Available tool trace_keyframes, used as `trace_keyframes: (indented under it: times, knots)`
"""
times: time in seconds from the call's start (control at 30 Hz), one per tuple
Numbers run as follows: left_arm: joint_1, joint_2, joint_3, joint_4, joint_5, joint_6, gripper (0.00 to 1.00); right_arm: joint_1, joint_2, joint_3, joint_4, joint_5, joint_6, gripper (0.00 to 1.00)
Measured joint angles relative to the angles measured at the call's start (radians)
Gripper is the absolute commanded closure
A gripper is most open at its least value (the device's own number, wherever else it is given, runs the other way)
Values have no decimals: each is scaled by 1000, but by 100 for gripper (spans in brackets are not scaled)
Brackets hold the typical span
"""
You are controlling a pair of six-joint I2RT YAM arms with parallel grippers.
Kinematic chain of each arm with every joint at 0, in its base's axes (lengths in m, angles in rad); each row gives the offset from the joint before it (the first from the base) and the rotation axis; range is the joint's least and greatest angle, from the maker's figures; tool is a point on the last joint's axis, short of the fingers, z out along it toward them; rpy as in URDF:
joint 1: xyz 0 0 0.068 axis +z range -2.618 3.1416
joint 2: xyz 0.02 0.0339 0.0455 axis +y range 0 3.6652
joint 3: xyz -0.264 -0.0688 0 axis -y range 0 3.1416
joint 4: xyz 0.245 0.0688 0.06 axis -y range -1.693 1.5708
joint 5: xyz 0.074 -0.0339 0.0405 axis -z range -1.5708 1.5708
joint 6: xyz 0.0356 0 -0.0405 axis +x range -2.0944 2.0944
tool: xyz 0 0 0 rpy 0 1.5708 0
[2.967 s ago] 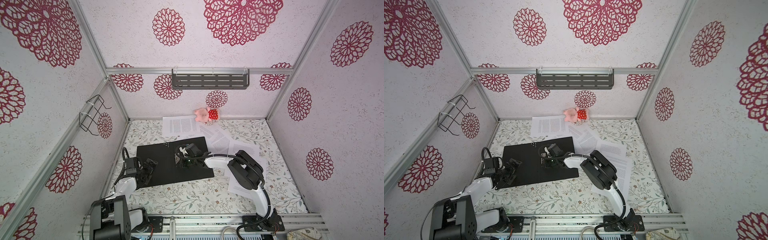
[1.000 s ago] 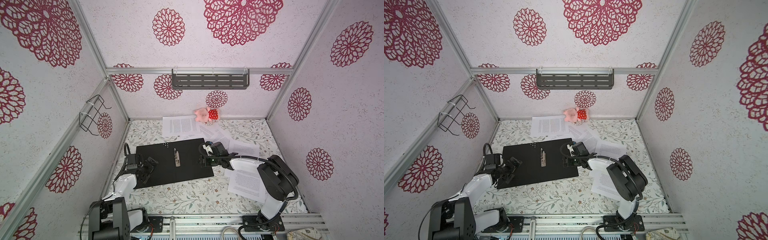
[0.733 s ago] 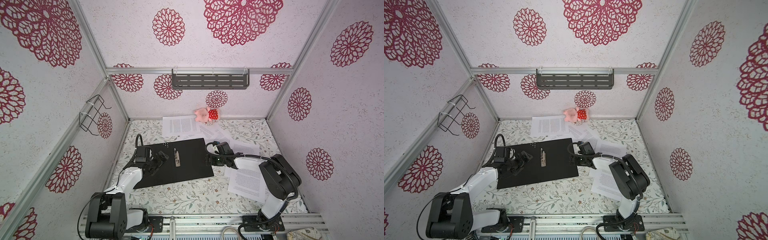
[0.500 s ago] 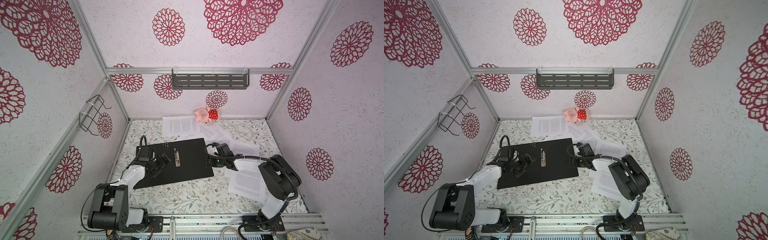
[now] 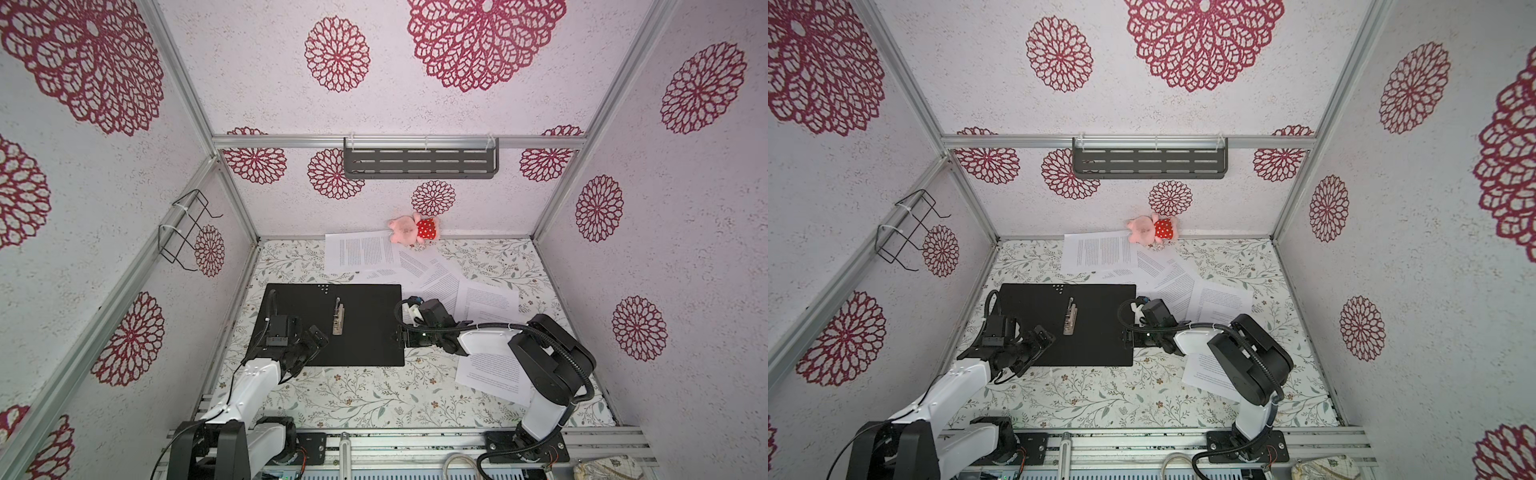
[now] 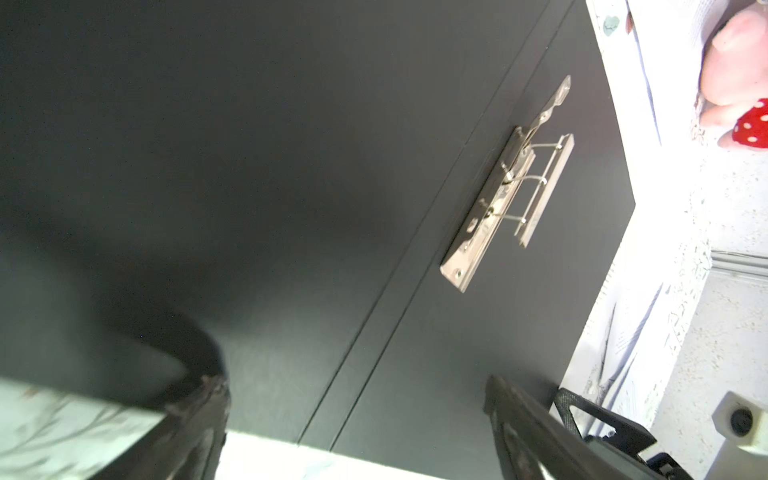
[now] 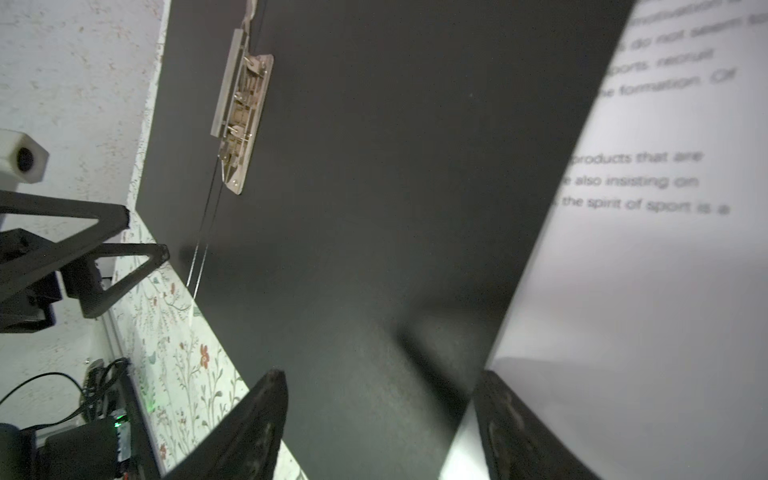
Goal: Put the files into the folder
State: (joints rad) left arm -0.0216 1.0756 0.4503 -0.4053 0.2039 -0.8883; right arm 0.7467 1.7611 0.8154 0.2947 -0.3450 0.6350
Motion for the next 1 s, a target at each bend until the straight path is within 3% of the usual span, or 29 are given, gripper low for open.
trace_keyframes:
  times: [0.33, 0.57, 0.8, 1.0]
  knots:
    - [-20, -166, -60, -76, -33, -71, 1, -3, -6, -34, 66, -1, 38, 23]
    - [-137, -154, 110, -115, -39, -34, 1, -87, -85, -34, -64, -4, 8, 23]
    - [-347, 85, 295, -5, 5, 5, 1, -221, -190, -48, -145, 5, -51, 32]
    - [-472, 325, 383, 120, 79, 0, 1, -287, -190, -101, -201, -2, -85, 32]
